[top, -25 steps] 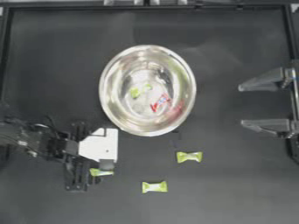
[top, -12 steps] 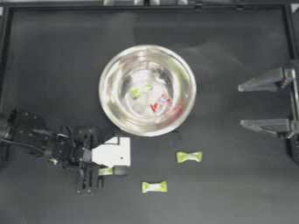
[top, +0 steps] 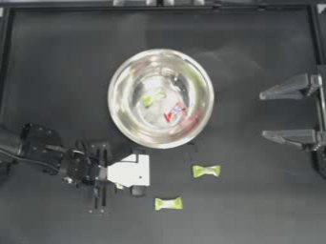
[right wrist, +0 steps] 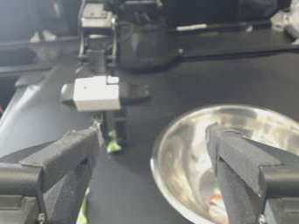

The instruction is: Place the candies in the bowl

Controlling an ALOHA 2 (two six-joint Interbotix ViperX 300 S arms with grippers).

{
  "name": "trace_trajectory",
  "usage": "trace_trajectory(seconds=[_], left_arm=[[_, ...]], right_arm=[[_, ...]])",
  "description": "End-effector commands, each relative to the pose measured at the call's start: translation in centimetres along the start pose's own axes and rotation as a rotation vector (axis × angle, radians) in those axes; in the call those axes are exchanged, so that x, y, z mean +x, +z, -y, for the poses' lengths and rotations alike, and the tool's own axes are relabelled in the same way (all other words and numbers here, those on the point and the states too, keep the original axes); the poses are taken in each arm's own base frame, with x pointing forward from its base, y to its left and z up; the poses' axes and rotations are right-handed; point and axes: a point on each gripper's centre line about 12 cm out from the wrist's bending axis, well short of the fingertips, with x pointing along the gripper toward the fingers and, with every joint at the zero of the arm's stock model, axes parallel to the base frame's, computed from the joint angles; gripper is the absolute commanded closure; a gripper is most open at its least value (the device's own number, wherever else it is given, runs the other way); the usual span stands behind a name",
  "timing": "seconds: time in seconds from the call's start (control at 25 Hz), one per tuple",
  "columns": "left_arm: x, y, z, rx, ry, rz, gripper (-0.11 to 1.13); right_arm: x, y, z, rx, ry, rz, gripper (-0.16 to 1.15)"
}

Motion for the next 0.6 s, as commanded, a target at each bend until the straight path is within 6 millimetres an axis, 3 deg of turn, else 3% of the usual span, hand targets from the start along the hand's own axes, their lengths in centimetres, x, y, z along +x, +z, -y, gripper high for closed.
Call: trace_trajectory(seconds=[0.04,0.32,0.6], left_arm=[[-0.7,0.6,0.9,0.023,-0.006,0.01,0.59],[-2.8,1.5,1.4,0.038,-0.018,0.078,0.6],[-7.8,3.0,0.4,0.076,0.0,0.26,0.61]], right_arm=[[0.2,0.4,0.0,0.004,0.0,0.011,-0.01],[0.2,0.3,-0.1,0.003,0.002,0.009,-0.01],[0.2,0.4,0.0,0.004,0.0,0.012,-0.01]])
